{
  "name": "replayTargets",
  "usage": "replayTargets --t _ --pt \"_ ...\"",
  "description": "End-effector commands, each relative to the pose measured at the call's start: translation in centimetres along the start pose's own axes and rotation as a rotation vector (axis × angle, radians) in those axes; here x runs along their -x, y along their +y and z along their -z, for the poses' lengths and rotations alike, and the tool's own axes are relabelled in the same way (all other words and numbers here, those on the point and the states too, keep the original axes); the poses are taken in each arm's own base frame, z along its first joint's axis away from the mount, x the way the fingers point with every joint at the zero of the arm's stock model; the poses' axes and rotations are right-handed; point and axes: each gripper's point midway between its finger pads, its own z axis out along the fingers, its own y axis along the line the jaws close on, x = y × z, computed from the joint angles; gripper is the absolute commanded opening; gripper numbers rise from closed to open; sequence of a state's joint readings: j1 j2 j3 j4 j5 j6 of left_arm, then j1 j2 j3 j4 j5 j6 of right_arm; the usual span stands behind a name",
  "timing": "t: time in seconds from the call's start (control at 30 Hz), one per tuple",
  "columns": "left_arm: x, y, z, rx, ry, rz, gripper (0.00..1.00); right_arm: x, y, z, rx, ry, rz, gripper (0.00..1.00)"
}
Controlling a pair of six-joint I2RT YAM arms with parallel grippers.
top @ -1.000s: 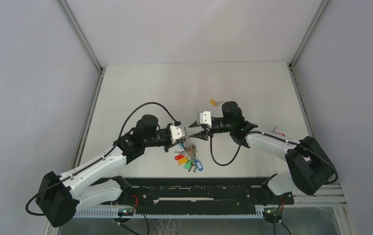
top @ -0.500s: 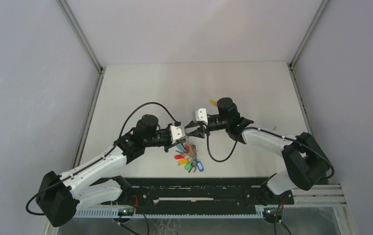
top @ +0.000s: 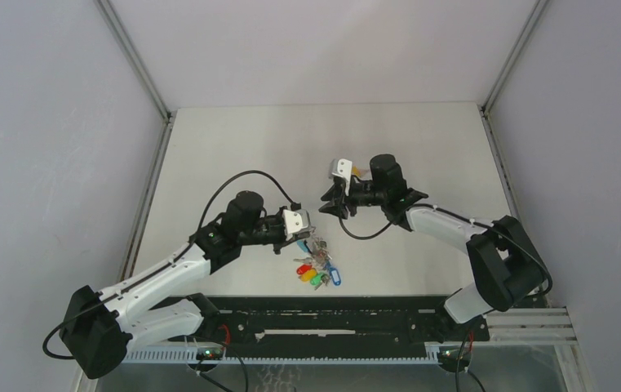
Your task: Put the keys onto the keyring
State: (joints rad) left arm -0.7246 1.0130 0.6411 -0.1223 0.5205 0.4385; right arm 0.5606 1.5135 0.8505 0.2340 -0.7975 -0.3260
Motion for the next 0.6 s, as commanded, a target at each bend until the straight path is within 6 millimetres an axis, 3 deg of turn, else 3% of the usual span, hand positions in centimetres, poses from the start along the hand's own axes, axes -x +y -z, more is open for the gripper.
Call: replayTargets --t 0.0,0.27,0.57 --pt "2.3 1.0 0.4 0.043 -0.069 -0.067 0.00 1.2 1.3 1.5 0.047 -0.045 0.080 0.37" --pt "2.5 1.0 0.4 0.037 -0.074 -0.068 0.00 1.0 4.4 1.7 0.179 -0.088 0.233 0.50" --pt "2.8 0.7 0.4 0.022 -0.090 -0.074 0.00 2.0 5.8 0.1 0.245 -0.106 0.269 0.48"
